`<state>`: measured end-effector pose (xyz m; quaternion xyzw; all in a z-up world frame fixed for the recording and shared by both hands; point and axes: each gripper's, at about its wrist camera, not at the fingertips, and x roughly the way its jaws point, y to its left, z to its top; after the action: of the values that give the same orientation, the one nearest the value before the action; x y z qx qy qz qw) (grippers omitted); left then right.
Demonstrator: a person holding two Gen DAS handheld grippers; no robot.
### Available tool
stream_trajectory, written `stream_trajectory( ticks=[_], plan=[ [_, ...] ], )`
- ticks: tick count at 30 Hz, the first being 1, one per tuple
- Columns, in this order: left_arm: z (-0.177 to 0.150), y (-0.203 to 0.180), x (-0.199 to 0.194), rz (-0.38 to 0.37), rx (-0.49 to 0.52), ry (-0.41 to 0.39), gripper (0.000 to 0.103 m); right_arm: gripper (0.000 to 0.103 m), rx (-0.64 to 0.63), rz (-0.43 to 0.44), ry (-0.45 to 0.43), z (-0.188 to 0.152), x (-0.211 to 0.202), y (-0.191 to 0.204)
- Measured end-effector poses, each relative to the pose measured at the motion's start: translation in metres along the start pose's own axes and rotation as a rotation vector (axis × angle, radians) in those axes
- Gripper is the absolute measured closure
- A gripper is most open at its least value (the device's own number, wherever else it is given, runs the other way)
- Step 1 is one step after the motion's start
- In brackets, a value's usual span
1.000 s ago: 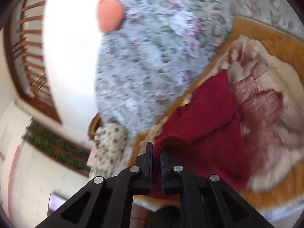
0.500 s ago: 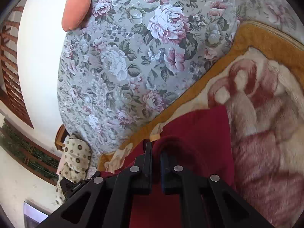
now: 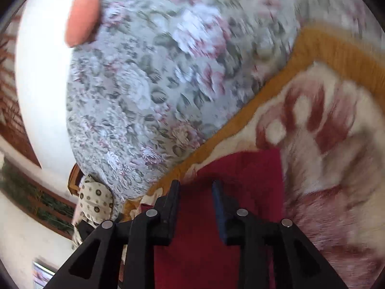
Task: Fold small clothes
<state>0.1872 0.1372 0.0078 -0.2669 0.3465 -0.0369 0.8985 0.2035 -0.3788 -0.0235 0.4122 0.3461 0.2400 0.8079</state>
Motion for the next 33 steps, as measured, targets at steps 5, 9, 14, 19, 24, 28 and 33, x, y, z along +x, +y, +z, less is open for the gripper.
stream_trajectory(
  ticks=[5,9,14,19,24,28,33],
  plan=[
    [-0.019,-0.031,0.004,-0.017,0.146,0.036,0.028,0.076,-0.358,-0.247,0.006,-0.008,-0.023,0.035],
    [-0.048,-0.088,0.046,0.022,0.379,0.127,0.034,0.076,-0.545,-0.319,0.088,-0.025,0.003,0.065],
    [-0.044,-0.108,0.088,0.163,0.447,0.122,0.034,0.076,-0.525,-0.395,0.103,-0.025,0.056,0.08],
    [-0.035,-0.053,0.125,0.243,0.313,0.222,0.038,0.078,-0.478,-0.519,0.189,-0.014,0.116,0.046],
    [-0.035,-0.026,0.106,0.081,0.2,0.136,0.037,0.077,-0.526,-0.469,0.167,-0.014,0.128,0.024],
    [-0.034,-0.021,0.103,0.03,0.159,0.122,0.037,0.077,-0.496,-0.426,0.167,-0.011,0.128,0.019],
    [-0.033,-0.016,0.101,-0.012,0.129,0.108,0.037,0.077,-0.458,-0.381,0.158,-0.009,0.124,0.014]
  ],
)
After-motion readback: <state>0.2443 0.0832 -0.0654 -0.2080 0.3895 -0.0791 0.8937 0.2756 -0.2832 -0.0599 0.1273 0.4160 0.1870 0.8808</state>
